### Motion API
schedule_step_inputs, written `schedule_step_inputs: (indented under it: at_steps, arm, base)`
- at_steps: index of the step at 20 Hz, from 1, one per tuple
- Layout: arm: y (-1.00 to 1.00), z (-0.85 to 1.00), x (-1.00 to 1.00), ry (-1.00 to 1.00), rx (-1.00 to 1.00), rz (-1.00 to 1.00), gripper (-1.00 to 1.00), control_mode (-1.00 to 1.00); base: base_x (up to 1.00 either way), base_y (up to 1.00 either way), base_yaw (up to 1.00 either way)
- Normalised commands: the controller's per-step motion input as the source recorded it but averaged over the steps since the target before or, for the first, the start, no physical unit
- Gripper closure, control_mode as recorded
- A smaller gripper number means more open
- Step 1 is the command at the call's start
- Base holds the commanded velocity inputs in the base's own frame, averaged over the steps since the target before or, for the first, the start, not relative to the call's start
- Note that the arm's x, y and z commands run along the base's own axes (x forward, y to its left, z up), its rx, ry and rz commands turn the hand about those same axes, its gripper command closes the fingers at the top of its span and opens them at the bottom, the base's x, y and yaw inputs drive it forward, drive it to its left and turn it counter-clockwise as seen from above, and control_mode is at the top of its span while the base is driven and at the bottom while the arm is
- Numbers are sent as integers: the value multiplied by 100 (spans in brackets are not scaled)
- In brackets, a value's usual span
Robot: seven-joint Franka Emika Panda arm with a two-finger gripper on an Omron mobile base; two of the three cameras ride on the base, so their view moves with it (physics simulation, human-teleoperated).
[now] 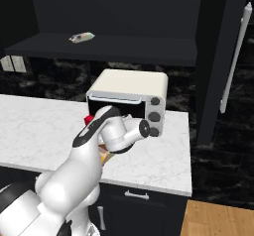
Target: Pick the boxed food and place it on the digital scale for weighing, and close the cabinet.
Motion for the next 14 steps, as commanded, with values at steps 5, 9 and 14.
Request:
schedule_step_inputs:
  at_steps: [5, 9, 14]
  arm:
    - [0, -22, 0, 0, 1, 0, 100, -100]
    - [0, -25, 2, 0, 0, 0, 100, -100]
    - [0, -10, 11, 0, 0, 0, 100, -100]
  base:
    - [0, 0, 0]
    - [0, 0, 0]
    - [0, 0, 0]
